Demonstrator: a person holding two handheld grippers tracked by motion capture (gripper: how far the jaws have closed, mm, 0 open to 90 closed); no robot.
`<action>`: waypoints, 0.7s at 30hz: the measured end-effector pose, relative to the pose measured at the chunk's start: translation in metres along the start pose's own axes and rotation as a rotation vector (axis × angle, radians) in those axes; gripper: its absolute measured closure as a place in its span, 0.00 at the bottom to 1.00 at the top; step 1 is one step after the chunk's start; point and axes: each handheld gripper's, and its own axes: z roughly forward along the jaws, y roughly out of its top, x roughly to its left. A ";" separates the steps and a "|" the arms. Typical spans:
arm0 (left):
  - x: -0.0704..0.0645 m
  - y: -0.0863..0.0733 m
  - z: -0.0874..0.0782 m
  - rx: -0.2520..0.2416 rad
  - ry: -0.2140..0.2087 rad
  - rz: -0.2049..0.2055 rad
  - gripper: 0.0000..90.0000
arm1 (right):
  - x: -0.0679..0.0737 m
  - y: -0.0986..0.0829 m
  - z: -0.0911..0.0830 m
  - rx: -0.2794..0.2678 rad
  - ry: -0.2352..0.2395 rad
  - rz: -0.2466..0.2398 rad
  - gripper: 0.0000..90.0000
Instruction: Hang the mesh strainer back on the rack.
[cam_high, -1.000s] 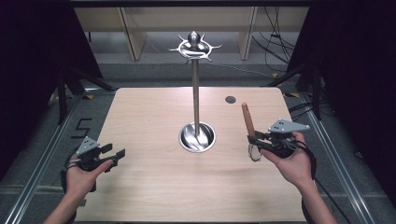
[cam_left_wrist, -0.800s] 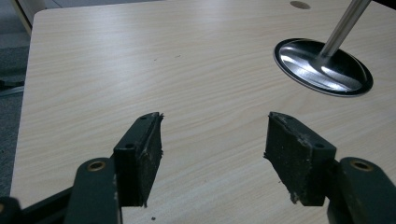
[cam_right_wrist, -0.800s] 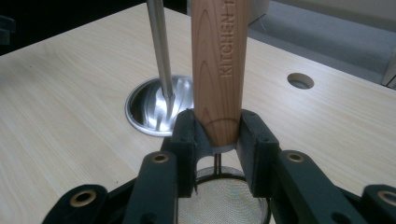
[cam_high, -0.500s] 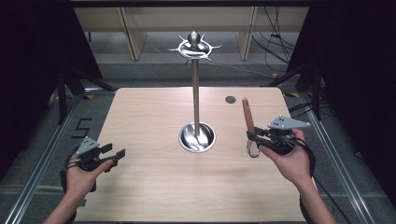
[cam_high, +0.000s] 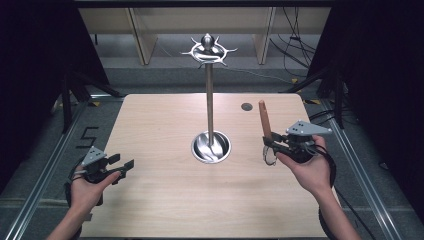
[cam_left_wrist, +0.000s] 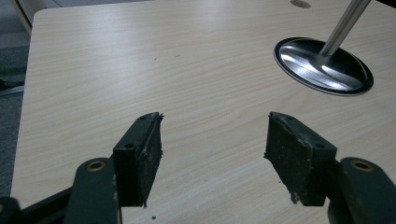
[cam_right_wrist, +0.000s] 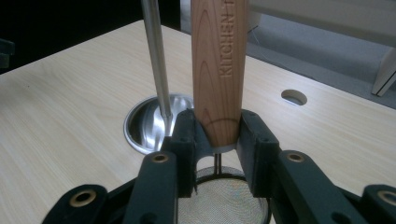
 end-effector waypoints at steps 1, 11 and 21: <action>0.000 0.000 0.000 -0.003 0.004 0.000 0.39 | 0.000 0.001 -0.001 0.003 0.002 0.000 0.78; 0.001 0.001 -0.001 -0.019 0.011 0.000 0.40 | 0.000 0.008 0.001 -0.048 -0.024 -0.016 0.78; 0.002 0.000 0.000 -0.035 0.023 -0.001 0.41 | 0.003 0.015 0.001 -0.042 -0.027 0.018 0.78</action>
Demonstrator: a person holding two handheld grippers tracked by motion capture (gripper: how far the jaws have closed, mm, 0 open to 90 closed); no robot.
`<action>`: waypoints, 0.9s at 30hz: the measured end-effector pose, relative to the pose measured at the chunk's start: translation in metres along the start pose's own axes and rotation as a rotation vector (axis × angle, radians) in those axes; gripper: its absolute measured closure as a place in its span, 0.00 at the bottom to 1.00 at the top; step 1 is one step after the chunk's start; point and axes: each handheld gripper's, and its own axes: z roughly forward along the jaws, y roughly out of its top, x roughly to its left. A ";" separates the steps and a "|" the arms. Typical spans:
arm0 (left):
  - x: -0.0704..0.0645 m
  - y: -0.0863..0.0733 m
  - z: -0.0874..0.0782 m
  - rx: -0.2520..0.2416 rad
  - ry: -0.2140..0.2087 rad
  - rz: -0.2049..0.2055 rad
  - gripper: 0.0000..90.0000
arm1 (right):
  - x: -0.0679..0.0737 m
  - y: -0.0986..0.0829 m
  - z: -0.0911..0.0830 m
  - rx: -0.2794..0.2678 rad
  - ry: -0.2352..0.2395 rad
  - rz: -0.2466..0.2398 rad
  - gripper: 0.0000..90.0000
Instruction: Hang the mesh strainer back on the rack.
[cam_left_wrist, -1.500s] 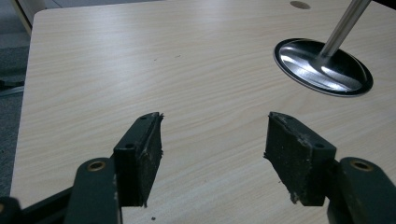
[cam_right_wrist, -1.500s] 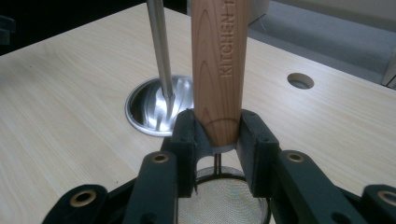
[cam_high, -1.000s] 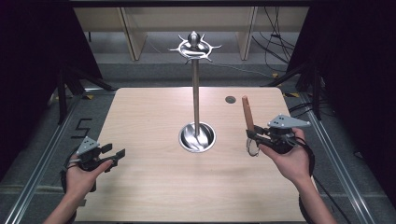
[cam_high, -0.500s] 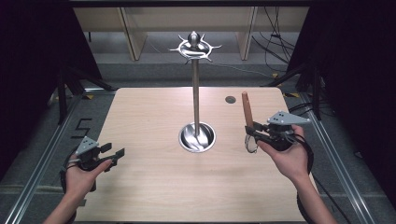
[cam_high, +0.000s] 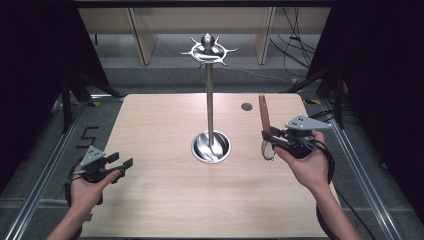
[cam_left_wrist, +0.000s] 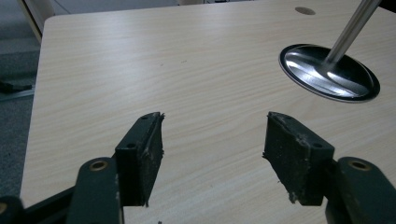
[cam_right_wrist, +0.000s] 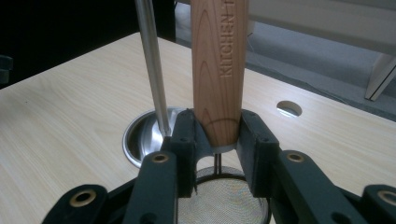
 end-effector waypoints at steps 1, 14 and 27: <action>0.001 0.000 0.000 -0.001 -0.003 0.001 0.41 | -0.002 0.002 0.001 -0.008 -0.001 -0.022 0.78; 0.000 0.001 -0.001 -0.001 0.001 0.001 0.41 | 0.000 0.010 0.000 -0.006 0.003 -0.002 0.78; 0.000 0.000 -0.002 0.012 0.015 -0.006 0.39 | 0.000 0.016 -0.002 -0.020 -0.008 0.005 0.78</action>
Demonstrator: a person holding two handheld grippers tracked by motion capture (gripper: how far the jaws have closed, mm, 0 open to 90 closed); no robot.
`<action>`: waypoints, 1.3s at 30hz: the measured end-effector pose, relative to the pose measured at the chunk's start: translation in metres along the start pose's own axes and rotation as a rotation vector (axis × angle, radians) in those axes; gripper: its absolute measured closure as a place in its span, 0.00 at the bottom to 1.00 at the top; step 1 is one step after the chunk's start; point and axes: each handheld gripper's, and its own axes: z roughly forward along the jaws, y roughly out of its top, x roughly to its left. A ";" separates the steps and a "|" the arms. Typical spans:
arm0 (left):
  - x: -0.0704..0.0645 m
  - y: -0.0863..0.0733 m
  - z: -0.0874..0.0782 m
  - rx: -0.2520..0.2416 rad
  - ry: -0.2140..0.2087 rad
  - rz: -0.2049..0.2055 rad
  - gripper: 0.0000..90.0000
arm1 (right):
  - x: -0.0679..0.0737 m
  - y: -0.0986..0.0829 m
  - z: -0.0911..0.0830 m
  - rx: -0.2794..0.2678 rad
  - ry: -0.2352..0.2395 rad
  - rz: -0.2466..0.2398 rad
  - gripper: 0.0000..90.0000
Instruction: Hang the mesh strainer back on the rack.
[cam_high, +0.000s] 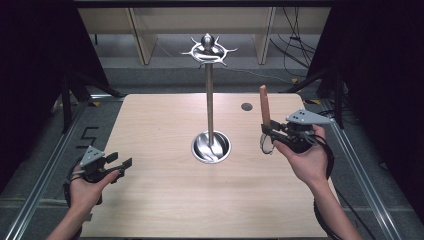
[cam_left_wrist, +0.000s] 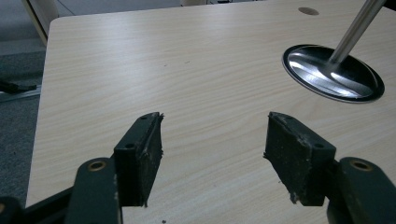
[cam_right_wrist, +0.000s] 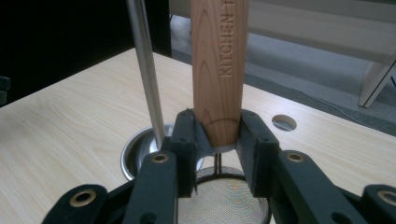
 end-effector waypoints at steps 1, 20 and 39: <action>0.000 0.000 0.000 -0.001 -0.001 0.000 0.39 | -0.001 0.001 0.001 -0.008 0.001 -0.010 0.78; 0.001 0.000 0.000 0.008 -0.002 -0.002 0.38 | 0.003 0.009 0.008 -0.024 0.002 -0.016 0.78; 0.000 0.000 0.001 0.008 -0.017 -0.006 0.38 | 0.007 0.018 0.012 -0.027 -0.005 -0.004 0.78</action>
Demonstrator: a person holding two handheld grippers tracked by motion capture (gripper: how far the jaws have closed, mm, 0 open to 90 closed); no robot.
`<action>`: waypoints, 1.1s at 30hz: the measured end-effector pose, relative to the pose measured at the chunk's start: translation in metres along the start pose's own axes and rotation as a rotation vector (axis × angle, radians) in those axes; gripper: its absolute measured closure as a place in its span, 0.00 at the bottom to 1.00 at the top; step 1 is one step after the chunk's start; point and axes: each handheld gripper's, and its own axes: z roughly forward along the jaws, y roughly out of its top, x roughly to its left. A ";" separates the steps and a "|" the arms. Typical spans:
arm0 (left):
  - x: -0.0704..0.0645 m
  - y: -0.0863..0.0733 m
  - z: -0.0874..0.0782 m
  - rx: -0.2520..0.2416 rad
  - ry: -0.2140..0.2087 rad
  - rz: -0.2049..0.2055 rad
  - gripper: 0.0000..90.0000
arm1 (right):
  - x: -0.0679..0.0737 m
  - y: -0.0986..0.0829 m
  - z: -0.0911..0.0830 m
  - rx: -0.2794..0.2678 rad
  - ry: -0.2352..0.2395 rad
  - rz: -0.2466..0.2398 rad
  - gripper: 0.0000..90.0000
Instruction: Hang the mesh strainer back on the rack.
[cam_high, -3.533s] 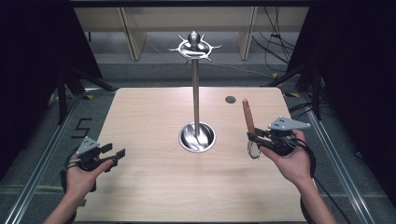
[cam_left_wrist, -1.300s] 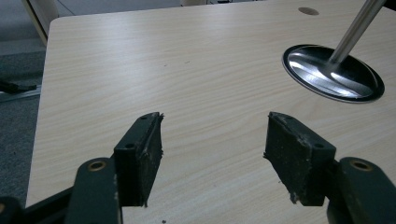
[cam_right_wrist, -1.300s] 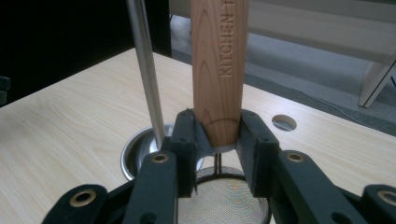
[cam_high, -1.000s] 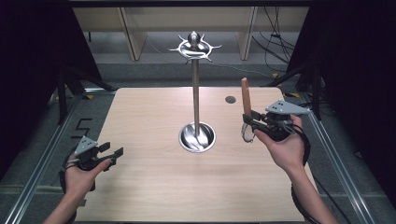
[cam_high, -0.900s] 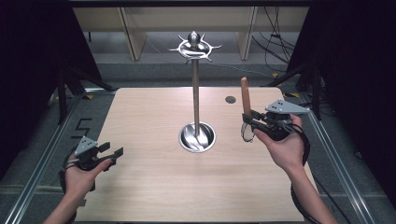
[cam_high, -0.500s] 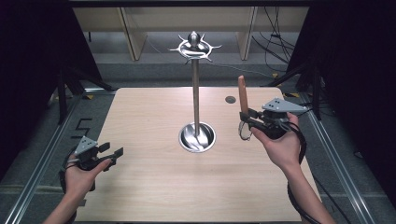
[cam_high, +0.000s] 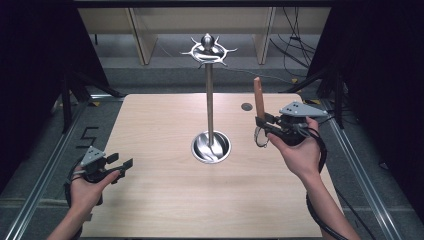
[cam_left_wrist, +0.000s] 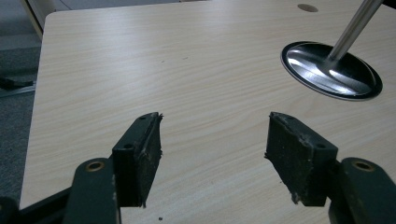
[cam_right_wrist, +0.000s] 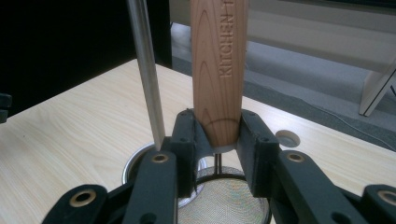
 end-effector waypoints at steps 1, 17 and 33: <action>0.000 0.000 0.000 -0.001 0.001 0.002 0.38 | 0.000 0.000 0.001 -0.017 -0.002 -0.005 0.78; 0.000 0.000 -0.001 -0.001 0.002 0.000 0.38 | 0.005 0.006 0.005 -0.014 0.019 -0.020 0.78; 0.001 0.000 -0.001 -0.004 0.002 -0.004 0.38 | 0.013 0.016 0.009 -0.022 0.032 -0.030 0.78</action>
